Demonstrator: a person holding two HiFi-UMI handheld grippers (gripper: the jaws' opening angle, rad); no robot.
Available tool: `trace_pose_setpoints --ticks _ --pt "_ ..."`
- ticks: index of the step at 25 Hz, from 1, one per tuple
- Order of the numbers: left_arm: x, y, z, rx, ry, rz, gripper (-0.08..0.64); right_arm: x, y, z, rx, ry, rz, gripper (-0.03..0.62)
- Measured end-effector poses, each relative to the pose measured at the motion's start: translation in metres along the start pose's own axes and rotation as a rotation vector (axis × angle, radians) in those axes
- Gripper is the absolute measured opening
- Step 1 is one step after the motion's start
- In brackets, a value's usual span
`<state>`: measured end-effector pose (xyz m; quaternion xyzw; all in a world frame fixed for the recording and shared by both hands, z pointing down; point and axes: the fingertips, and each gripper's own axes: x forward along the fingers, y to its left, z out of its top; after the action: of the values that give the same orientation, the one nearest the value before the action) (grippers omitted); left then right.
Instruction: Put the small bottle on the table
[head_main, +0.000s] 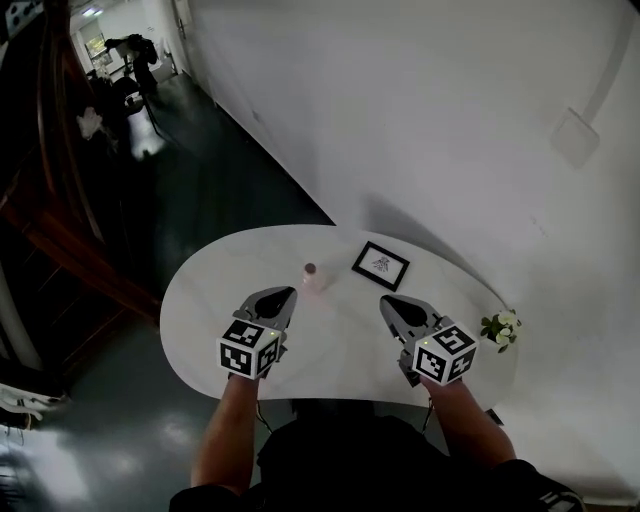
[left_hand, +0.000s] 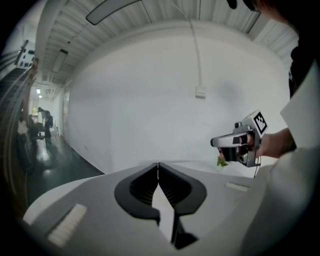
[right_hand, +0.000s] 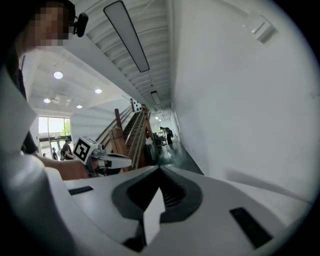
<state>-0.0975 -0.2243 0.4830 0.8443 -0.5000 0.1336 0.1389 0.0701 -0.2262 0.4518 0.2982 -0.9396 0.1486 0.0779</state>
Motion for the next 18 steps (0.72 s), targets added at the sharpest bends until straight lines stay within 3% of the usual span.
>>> trace_pose_setpoints --ticks 3,7,18 --pt "-0.009 -0.016 0.013 -0.049 -0.063 0.076 0.012 -0.024 -0.006 0.010 -0.011 -0.033 0.047 -0.008" --pt "-0.015 -0.032 0.024 -0.059 -0.102 0.146 0.012 -0.045 -0.016 0.019 -0.031 -0.065 0.064 -0.008" --pt "-0.026 -0.025 0.041 -0.050 -0.134 0.198 0.012 -0.044 -0.021 0.047 -0.054 -0.117 0.037 -0.008"
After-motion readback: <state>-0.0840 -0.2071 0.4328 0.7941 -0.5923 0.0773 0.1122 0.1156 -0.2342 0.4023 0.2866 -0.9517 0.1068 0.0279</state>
